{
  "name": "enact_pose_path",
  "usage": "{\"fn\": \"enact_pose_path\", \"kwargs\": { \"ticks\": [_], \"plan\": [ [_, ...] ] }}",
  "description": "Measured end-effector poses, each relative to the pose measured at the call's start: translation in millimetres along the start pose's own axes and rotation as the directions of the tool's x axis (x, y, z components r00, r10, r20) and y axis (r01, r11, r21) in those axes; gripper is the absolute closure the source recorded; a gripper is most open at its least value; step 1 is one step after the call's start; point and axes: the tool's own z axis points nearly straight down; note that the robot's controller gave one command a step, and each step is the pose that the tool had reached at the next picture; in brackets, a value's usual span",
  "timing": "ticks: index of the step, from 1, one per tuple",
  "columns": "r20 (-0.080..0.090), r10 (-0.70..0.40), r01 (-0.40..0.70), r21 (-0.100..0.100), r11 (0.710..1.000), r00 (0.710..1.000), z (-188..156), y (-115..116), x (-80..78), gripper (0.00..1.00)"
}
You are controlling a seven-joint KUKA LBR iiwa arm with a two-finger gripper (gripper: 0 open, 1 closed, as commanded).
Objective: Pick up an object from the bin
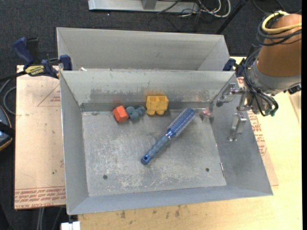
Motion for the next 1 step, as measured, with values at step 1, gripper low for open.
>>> {"fn": "enact_pose_path", "kwargs": {
  "ticks": [1],
  "plan": [
    [-0.006, -0.115, 0.115, -0.004, 0.993, 0.993, 111.4, 42.4, -39.4, 0.00]
  ]
}}
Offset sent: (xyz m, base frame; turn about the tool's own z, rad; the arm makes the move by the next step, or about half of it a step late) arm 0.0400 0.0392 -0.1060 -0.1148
